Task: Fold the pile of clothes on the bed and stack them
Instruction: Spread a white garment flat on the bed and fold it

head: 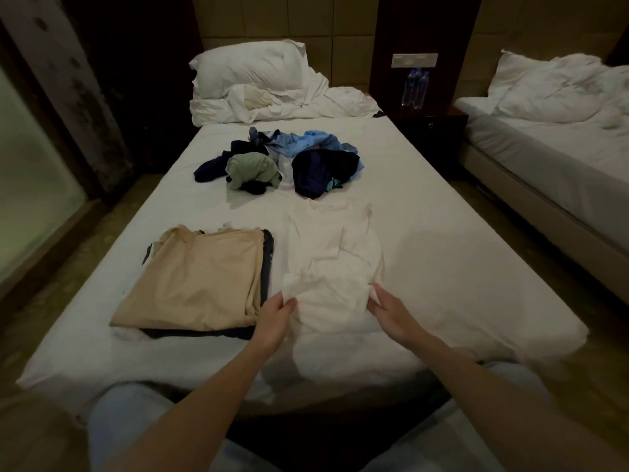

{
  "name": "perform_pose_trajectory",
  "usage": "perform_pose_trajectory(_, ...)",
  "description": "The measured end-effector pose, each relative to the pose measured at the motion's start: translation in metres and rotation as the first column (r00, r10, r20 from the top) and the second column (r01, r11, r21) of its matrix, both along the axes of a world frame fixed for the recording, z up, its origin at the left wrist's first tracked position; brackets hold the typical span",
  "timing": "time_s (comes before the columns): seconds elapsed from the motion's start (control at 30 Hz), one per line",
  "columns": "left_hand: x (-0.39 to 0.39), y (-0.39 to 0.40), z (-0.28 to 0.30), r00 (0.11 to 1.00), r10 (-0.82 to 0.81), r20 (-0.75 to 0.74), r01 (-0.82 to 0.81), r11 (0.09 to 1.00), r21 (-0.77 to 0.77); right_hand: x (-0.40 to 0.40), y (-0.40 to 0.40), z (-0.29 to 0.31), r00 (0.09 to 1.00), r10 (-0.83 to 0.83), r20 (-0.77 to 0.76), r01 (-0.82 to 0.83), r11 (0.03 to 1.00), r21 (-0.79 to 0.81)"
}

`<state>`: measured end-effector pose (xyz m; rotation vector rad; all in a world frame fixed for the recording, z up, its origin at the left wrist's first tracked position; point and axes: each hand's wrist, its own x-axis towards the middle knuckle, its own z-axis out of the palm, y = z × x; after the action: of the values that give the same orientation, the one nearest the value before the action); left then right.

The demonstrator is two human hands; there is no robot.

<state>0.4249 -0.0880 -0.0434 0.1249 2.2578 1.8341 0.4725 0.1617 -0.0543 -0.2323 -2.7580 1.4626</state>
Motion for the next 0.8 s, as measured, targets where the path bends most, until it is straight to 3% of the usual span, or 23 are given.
perform_pose_trajectory(0.1,-0.028,0.011,0.015,0.980,0.015,0.199,-0.057,0.976,0.209,-0.020,0.002,0.023,0.989,-0.144,0.012,0.143,0.963,-0.230)
perform_pose_trajectory(0.2,-0.064,0.022,0.028,0.935,-0.006,0.353,-0.138,0.915,0.380,-0.047,0.007,0.049,0.966,-0.259,0.015,0.238,0.861,-0.449)
perform_pose_trajectory(0.37,-0.128,0.035,0.060,0.941,0.009,0.337,-0.180,0.859,0.480,-0.105,0.023,0.081,0.937,-0.350,-0.001,0.284,0.764,-0.580)
perform_pose_trajectory(0.63,-0.259,0.063,0.060,0.956,0.150,0.251,-0.222,0.932,0.288,-0.229,0.063,0.075,0.925,-0.377,-0.053,0.319,0.843,-0.432)
perform_pose_trajectory(0.8,-0.336,0.084,0.020,0.966,0.214,0.144,-0.219,0.976,0.017,-0.312,0.090,0.037,0.919,-0.391,0.042,0.379,0.852,-0.362)
